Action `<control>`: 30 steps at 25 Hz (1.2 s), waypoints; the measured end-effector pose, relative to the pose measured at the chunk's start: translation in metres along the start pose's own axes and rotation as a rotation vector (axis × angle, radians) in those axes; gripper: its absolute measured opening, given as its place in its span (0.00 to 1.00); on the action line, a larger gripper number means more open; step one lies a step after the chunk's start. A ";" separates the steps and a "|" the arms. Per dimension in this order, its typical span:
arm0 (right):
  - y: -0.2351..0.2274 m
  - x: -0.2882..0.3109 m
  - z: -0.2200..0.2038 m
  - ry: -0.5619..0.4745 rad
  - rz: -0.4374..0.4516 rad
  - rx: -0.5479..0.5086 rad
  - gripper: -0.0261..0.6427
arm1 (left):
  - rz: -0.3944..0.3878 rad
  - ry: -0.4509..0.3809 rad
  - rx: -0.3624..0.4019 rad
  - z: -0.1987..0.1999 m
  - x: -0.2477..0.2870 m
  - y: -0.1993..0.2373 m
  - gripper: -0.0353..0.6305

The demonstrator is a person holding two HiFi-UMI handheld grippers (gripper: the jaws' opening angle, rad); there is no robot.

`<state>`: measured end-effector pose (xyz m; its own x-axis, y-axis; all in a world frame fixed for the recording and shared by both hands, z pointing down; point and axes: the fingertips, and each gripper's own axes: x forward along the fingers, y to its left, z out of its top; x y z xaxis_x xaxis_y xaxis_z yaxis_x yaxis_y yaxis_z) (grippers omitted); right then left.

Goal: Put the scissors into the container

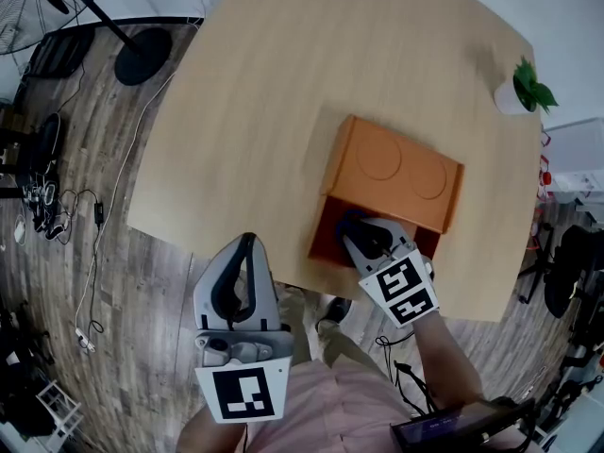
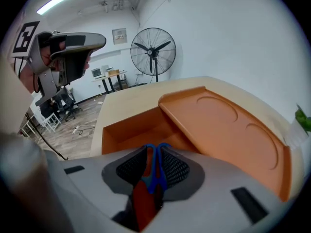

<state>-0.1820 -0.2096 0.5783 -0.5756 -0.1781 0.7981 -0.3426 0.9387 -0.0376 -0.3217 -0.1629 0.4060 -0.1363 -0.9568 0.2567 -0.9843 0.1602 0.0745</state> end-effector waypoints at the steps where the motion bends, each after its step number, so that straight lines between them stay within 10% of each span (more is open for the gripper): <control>1: 0.001 0.000 0.000 -0.004 0.005 0.007 0.19 | 0.001 0.000 0.000 0.000 -0.001 0.000 0.07; 16: 0.009 -0.106 0.020 -0.283 -0.105 0.068 0.18 | -0.091 -0.111 0.065 0.049 -0.042 -0.075 0.07; 30: -0.003 -0.357 0.041 -0.798 -0.494 0.108 0.05 | -0.305 -0.338 0.168 0.150 -0.108 -0.226 0.07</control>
<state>-0.0058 -0.1608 0.2692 -0.6715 -0.7351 0.0930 -0.7272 0.6779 0.1078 -0.1009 -0.1318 0.2171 0.1603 -0.9836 -0.0823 -0.9857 -0.1551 -0.0665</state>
